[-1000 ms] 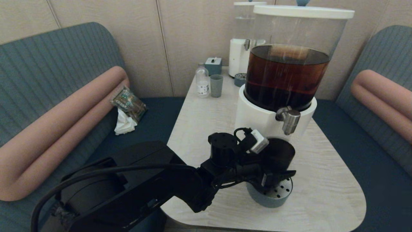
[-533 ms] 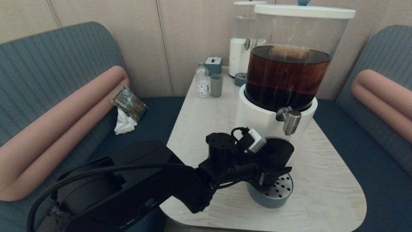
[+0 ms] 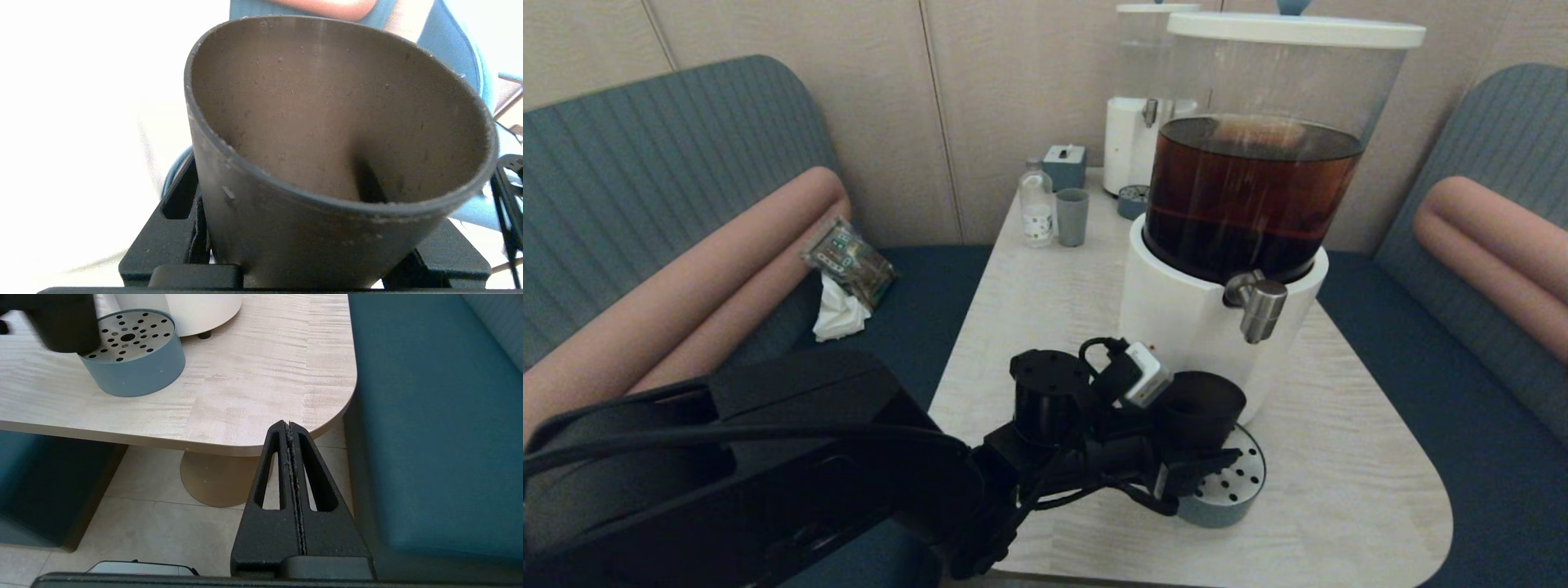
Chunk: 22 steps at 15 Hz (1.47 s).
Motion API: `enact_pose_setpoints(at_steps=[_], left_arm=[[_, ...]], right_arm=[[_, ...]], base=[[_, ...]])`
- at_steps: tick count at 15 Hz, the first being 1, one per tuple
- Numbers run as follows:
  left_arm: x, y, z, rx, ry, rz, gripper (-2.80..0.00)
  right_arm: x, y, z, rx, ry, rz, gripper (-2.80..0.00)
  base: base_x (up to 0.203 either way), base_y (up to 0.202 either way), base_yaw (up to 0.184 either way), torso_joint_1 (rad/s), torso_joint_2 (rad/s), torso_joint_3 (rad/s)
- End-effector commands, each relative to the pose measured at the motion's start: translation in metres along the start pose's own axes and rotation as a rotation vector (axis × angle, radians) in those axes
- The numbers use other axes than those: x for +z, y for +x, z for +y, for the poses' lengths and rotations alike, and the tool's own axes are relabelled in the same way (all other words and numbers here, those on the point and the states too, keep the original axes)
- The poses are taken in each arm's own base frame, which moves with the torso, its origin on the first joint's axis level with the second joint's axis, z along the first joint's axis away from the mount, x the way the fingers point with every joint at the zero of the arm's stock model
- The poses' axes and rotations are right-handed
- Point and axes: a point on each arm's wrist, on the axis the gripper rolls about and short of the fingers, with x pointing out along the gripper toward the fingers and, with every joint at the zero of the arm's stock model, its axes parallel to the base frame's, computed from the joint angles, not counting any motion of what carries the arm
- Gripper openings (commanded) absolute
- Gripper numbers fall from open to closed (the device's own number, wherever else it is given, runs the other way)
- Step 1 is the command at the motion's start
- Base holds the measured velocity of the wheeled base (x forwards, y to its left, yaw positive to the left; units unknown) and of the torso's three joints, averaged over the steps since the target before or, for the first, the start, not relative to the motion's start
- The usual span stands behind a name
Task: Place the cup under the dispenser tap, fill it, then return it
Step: Place the cup next to the water dispenser
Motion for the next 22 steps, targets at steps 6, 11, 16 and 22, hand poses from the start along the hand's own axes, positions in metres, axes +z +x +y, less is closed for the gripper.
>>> enact_pose_setpoints(at_steps=[6,11,16,22], left_arm=[[0.019,-0.058,-0.009,0.143,-0.019,0.017,-2.8],[0.032,-0.09,0.016,0.321,-0.068,-0.062,-2.8],[0.044,-0.108,0.041,0.437,-0.065,-0.147,-2.8],[0.032,-0.085,0.097,0.501,-0.014,-0.241,-2.8]], right_arm=[[0.0,0.0,0.0,0.0,0.0,0.001,-2.8],[0.0,0.0,0.0,0.0,0.0,0.002,-2.8],[0.0,0.0,0.0,0.0,0.0,0.002,-2.8],[0.0,0.0,0.0,0.0,0.0,0.001,-2.8]], base=[[0.0,0.0,0.0,0.0,0.0,0.0],[0.0,0.0,0.0,0.0,0.0,0.0],[0.0,0.0,0.0,0.0,0.0,0.0],[0.0,0.0,0.0,0.0,0.0,0.0]])
